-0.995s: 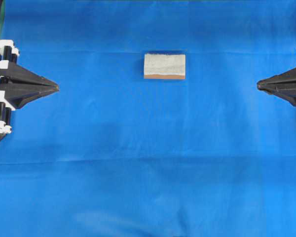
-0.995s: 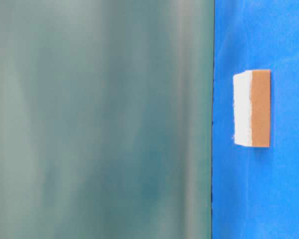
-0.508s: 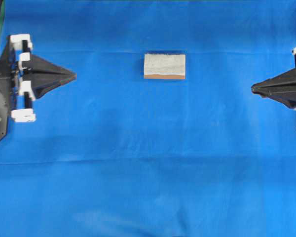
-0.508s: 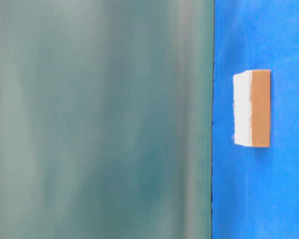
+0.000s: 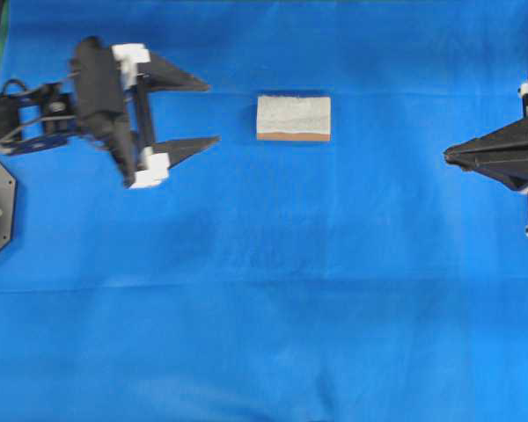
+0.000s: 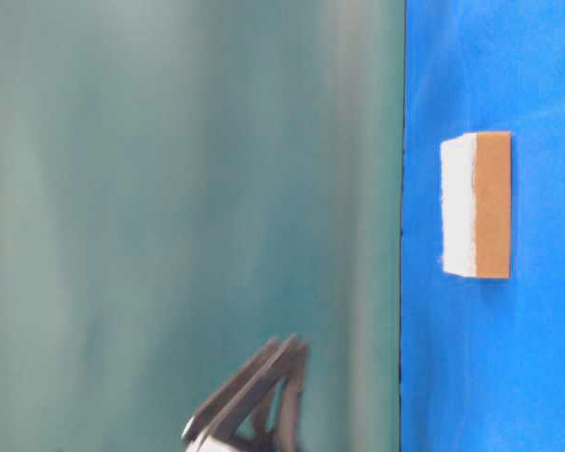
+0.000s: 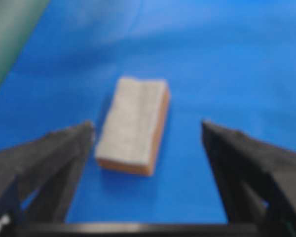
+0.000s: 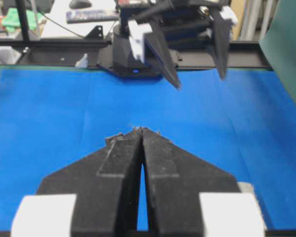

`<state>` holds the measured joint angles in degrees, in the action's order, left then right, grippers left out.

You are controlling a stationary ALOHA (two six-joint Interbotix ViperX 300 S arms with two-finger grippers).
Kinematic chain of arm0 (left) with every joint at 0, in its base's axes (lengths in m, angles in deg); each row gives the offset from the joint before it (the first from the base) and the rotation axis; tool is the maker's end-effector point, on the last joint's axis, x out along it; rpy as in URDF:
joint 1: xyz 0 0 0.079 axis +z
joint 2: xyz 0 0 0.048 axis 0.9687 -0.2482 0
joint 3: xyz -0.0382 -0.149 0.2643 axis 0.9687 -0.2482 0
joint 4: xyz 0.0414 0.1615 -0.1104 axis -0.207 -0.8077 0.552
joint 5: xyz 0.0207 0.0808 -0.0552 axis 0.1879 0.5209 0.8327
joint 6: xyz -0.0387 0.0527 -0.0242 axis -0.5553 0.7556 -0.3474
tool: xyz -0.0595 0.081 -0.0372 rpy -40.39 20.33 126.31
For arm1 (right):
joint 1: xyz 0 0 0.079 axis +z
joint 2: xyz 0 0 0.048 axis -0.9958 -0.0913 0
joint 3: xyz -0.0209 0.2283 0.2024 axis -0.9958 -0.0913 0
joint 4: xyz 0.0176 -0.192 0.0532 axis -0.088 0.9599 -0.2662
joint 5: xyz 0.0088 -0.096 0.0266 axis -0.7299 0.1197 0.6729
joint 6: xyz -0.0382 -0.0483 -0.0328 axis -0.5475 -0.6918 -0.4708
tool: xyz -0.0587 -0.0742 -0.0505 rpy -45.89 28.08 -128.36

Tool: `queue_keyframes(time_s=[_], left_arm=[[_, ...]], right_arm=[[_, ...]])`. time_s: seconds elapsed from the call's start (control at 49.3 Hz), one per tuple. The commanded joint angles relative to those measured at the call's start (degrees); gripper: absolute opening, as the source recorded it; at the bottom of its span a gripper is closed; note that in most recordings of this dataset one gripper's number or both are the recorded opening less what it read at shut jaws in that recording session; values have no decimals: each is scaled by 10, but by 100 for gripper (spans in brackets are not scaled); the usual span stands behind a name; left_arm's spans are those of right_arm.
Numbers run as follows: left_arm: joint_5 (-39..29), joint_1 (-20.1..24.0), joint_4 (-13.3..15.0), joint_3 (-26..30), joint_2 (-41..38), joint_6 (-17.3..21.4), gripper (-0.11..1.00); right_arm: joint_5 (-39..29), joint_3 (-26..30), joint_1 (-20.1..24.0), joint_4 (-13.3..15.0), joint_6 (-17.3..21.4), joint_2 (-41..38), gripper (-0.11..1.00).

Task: Hand over the sponge with the left arm and wipe it with the right arm.
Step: 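Close the left gripper on the sponge's left end, then lift the sponge with the left gripper and carry it toward center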

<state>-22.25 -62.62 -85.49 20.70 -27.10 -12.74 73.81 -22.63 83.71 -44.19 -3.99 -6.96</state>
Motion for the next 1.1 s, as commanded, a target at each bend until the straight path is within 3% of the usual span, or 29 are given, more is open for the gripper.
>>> queue_keyframes(time_s=[0.0,0.67,1.076], left_arm=[[4,15,-2,34,-39,2,94],[4,35,-2,157,-272,30,94],[4,46,-2,178,-314,30,94]], right_arm=[[3,11,-1,0,1,-4,2],[5,6,-15,-1,1,-31,1],[3,6,-16,-1,1,-33,2]])
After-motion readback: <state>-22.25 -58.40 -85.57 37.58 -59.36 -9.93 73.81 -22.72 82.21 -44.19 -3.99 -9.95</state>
